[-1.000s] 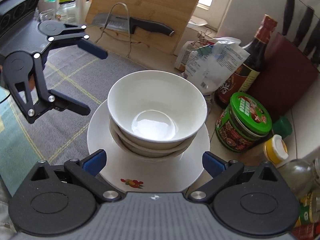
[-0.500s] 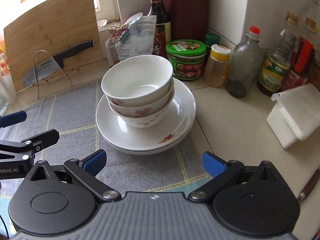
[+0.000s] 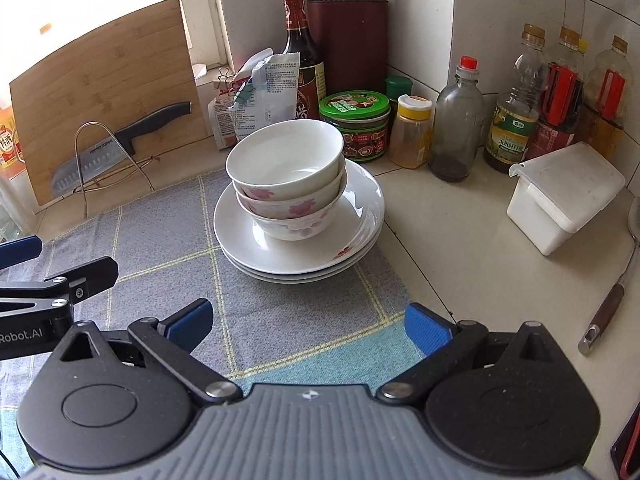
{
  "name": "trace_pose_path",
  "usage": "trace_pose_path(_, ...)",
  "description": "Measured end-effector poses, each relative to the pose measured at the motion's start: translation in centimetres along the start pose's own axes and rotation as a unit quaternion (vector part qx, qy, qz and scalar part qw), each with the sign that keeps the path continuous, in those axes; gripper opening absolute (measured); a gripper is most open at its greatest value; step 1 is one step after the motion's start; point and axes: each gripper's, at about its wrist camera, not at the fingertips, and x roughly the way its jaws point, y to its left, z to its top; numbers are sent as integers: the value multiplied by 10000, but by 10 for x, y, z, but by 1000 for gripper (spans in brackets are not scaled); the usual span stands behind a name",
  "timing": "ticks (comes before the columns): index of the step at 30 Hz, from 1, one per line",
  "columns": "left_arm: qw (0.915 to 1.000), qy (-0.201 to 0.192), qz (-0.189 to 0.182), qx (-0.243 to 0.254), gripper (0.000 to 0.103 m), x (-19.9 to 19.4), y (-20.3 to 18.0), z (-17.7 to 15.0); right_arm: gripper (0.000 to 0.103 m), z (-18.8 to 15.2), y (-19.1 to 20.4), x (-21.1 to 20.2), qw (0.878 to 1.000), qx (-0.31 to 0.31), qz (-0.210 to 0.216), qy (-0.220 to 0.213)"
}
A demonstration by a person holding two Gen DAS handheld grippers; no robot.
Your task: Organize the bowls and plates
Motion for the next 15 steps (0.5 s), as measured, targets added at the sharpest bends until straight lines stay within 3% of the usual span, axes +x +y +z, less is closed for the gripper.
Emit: trace_pose_path(15,10000,10,-68,-35,102,-6,-1,-1,103,-1,2,-7,10000,-15,-25,-61)
